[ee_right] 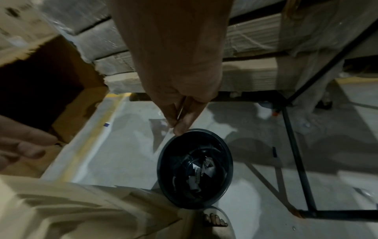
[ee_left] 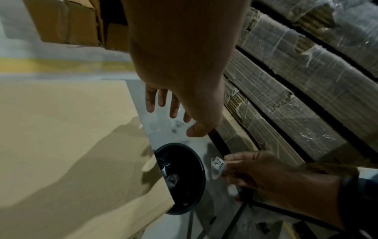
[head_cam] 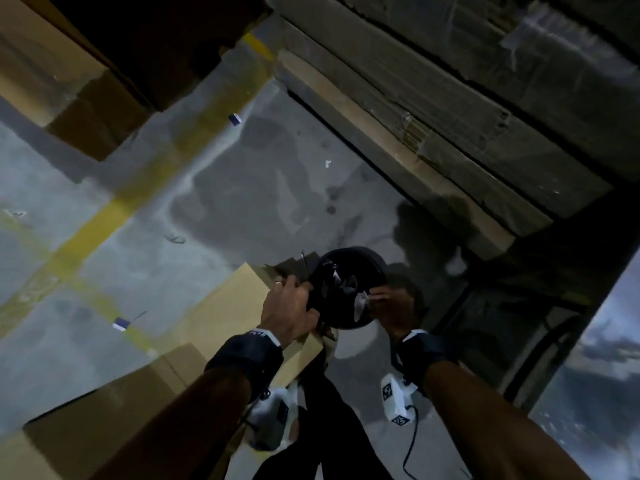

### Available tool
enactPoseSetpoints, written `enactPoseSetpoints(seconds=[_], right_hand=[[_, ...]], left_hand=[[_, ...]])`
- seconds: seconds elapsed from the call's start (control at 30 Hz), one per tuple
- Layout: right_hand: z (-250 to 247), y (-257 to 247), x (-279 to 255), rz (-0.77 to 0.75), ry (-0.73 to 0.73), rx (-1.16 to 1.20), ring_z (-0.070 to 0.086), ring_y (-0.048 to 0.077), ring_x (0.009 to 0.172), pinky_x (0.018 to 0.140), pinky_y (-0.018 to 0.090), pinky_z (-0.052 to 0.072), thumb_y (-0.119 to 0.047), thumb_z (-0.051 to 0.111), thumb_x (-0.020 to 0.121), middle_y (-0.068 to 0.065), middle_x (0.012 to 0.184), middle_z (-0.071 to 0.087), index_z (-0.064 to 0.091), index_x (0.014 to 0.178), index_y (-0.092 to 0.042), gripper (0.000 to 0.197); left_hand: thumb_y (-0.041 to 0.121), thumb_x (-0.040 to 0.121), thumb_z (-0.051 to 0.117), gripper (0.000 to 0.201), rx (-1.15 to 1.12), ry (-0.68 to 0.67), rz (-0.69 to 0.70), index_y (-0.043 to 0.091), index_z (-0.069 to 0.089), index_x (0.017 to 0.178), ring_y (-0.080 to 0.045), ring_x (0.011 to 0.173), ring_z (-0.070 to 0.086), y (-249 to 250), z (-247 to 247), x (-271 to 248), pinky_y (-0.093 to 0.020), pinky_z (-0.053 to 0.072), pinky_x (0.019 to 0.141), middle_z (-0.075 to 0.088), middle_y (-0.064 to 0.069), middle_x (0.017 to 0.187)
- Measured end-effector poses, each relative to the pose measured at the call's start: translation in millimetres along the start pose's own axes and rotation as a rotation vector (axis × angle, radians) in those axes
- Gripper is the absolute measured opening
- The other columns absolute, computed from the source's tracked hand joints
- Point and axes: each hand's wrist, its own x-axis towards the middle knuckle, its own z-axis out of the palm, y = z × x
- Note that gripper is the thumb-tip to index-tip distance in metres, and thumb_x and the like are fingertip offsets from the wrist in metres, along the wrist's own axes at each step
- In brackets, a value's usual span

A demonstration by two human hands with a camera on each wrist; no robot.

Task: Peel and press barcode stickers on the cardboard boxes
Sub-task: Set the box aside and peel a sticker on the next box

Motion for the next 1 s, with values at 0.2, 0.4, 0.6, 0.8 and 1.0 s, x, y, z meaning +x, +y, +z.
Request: enactPoseSetpoints(seconds=[0.2,0.4,0.6,0.8,1.0], right_hand=[[10.5,24.4,21.3,-0.015,0.104,-0.053,0.067,0.029,0.101,0.087,0.031,0.052,-0.006,0.069,0.09,0.005,0.095,0.068,0.067,0.087,-0.03,0.025],[15.9,16.8,13.8,-0.115,0.206,-0.056,0.066,0.026,0.057,0.056,0.027,0.055,-0.026,0.083,0.077,0.019,0.061,0.065,0.067,0.061,0.004,0.037],[22.9,13.3,17.4,-0.234,0.207,-0.223,0.068,0.02,0.057,0.055,0.029,0.057,-0.023,0.072,0.084,0.006,0.062,0.07,0.072,0.058,-0.013,0.028],[36.0,14.7,20.8,-0.183,0.262,-0.308,0.071,0.031,0.067,0.063,0.039,0.058,-0.014,0.056,0.084,0.011,0.072,0.074,0.075,0.068,-0.011,0.025],[43.1,15.0,12.5,-0.139,0.234,-0.289,0.065,0.034,0.059,0.055,0.038,0.052,-0.005,0.062,0.074,0.011,0.065,0.068,0.069,0.063,-0.013,0.015]], left_hand=[[0.044,0.071,0.041,0.072,0.021,-0.034,0.02,0.017,0.058,0.135,-0.038,0.112,0.051,-3.5,19.3,15.6,-0.039,0.042,0.087,0.055,-0.012,0.125],[0.047,0.069,0.042,0.074,-0.009,-0.044,0.018,0.018,0.058,0.135,-0.036,0.117,0.046,-0.9,20.7,21.3,-0.039,0.043,0.092,0.054,-0.01,0.125],[0.05,0.07,0.044,0.073,-0.023,-0.045,0.03,0.019,0.058,0.134,-0.033,0.117,0.042,0.0,24.4,27.9,-0.037,0.042,0.087,0.052,-0.009,0.125],[0.05,0.07,0.043,0.074,-0.03,-0.046,0.041,0.018,0.059,0.135,-0.035,0.116,0.045,-4.0,32.5,27.2,-0.038,0.04,0.092,0.054,-0.01,0.123],[0.045,0.069,0.045,0.072,-0.052,-0.042,0.063,0.014,0.06,0.133,-0.033,0.116,0.047,-10.0,32.1,24.2,-0.038,0.043,0.093,0.058,-0.01,0.122]])
